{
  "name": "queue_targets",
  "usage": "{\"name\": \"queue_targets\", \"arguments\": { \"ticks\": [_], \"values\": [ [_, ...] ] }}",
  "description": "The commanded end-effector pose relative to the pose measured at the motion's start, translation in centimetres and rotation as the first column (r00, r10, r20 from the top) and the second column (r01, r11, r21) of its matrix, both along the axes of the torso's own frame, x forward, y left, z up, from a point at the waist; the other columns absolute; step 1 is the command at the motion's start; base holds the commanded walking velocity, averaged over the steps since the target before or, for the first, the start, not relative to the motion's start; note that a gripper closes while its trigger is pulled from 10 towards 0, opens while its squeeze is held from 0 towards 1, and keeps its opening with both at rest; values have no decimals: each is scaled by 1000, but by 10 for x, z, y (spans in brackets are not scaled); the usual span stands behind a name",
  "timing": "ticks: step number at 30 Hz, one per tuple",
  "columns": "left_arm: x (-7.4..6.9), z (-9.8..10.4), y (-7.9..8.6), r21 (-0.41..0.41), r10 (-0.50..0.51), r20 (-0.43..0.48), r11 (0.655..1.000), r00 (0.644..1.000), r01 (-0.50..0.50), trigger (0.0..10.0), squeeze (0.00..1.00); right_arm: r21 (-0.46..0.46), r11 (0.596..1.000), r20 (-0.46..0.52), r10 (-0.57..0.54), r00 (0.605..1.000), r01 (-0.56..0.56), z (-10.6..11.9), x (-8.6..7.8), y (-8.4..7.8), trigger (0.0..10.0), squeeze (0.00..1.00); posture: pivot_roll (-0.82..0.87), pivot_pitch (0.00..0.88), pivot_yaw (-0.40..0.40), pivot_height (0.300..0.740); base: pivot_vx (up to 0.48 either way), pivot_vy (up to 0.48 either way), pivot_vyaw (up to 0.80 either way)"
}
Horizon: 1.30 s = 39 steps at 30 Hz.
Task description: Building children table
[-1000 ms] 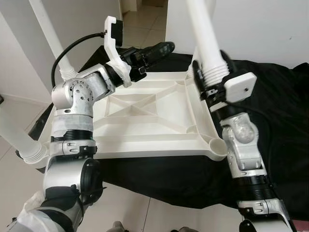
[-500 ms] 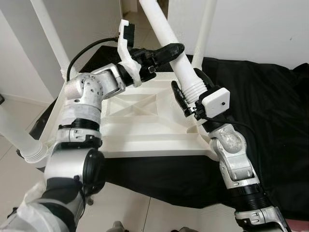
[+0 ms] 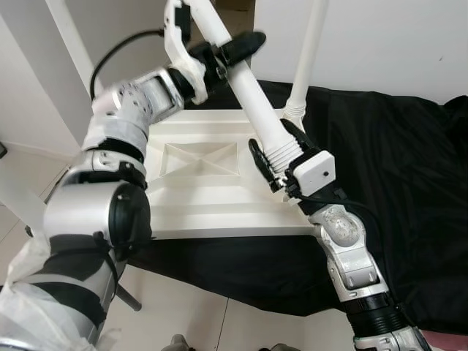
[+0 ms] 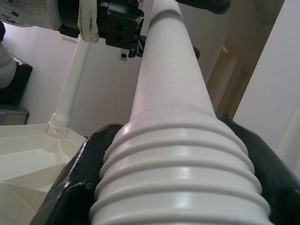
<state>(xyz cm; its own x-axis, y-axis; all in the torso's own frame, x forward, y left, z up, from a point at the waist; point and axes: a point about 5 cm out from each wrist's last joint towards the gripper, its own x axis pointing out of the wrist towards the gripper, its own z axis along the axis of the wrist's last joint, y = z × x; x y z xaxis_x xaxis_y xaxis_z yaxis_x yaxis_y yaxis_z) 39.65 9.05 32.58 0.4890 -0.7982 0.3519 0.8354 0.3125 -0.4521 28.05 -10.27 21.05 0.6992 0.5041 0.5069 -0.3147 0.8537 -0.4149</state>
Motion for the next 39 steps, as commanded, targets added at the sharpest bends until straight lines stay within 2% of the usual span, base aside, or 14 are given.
{"name": "queue_targets", "arguments": {
  "ticks": [1,6,7,8,9,10,22,23,24,32,33,34,35,39],
  "values": [
    [0,12,1,-2,14,38,1000,999,-14,10000,0,-17,1000,-13,-4,1000,4,-3,0,0,10000,0,-93,0,26,740,0,0,0],
    [2,13,1,1,7,23,1000,1000,-7,10000,0,-18,1000,-17,-15,1000,15,-5,1,-2,10000,0,-97,0,31,740,0,0,0],
    [2,13,0,1,6,18,1000,1000,-6,5098,0,-21,1000,-19,-16,1000,16,-5,1,-2,10000,0,-97,0,31,740,0,0,0],
    [2,13,1,7,10,27,1000,1000,-10,1137,0,-22,1000,-20,-17,1000,17,-6,1,-2,10000,0,-96,0,31,740,0,0,0],
    [2,13,1,7,10,27,1000,1000,-10,1137,0,-22,1000,-20,-17,1000,17,-6,1,-2,10000,0,-96,0,31,740,0,0,0],
    [3,14,1,-2,12,29,1000,1000,-12,0,0,-23,1000,-23,-18,1000,18,-7,1,-2,10000,0,-96,0,29,740,0,0,0],
    [8,12,9,-32,73,-10,997,997,-74,0,0,2,1000,-51,-29,998,29,-12,2,-5,10000,0,-96,0,24,740,0,0,0],
    [10,10,12,-26,103,-28,994,994,-104,1059,0,26,999,-72,-25,997,27,-14,1,-7,10000,1000,-95,0,22,740,0,0,0],
    [11,9,13,-26,110,-32,993,993,-111,10000,0,32,999,-76,-25,997,27,-14,1,-8,10000,1000,-95,0,22,740,0,0,0],
    [14,5,18,10,178,-32,984,983,-178,10000,0,21,997,-107,-66,992,69,-24,-2,-16,10000,1000,-91,0,10,740,0,0,0],
    [16,2,21,60,225,-9,973,974,-224,10000,0,13,997,-121,-69,990,71,-27,-4,-18,10000,937,-91,0,10,740,0,0,0],
    [16,2,21,60,225,-9,973,974,-224,10000,0,13,997,-121,-69,990,71,-27,-4,-18,10000,937,-91,0,10,740,0,0,0],
    [19,-3,25,123,291,33,948,956,-292,10000,0,1,997,-154,-72,985,73,-33,-6,-20,10000,0,-96,0,9,740,0,0,0],
    [20,-2,26,187,361,123,906,924,-379,10000,0,15,998,-200,-61,978,65,-36,-6,-20,10000,0,-96,0,9,740,0,0,0]
  ]
}}
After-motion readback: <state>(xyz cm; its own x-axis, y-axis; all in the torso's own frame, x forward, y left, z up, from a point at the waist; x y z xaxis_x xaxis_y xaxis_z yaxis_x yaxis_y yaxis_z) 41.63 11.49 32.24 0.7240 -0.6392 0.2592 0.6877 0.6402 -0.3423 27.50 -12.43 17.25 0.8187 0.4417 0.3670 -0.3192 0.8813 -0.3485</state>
